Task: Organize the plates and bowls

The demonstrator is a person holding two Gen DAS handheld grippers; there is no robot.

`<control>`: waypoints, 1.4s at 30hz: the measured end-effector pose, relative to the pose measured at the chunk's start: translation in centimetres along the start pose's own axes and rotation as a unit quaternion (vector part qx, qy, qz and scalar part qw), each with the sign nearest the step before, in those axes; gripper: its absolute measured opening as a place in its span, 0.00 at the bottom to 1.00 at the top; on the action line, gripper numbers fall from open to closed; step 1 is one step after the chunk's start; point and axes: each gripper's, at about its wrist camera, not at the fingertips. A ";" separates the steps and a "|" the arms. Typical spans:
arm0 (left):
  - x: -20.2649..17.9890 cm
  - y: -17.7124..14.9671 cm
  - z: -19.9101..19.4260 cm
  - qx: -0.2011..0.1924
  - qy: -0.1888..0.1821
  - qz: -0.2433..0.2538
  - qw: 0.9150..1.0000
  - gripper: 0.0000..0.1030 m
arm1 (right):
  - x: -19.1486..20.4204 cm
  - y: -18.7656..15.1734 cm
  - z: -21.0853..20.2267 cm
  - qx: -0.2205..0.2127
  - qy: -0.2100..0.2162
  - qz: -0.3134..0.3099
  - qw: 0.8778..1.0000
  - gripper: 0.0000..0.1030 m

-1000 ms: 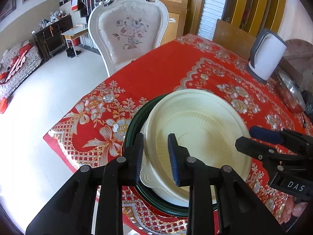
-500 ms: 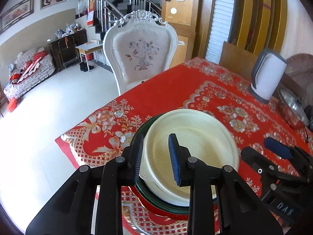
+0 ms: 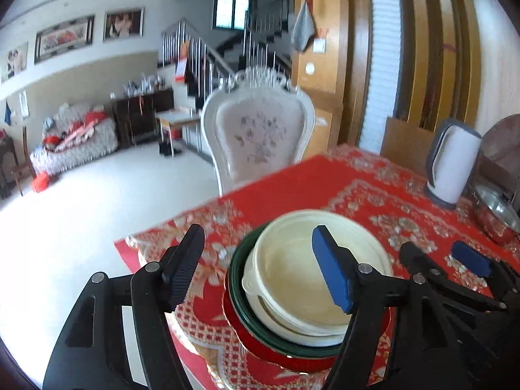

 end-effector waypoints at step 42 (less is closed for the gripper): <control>-1.0 0.3 -0.3 0.012 -0.048 0.031 0.998 0.70 | 0.7 -0.4 0.3 0.004 0.008 -0.005 1.000 0.77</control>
Point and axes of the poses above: each gripper's, at about its wrist camera, not at the fingertips, and z roughly the way its jaws point, x to its left, y to its top, and after that the axes turned 15 degrees about -y, right-handed
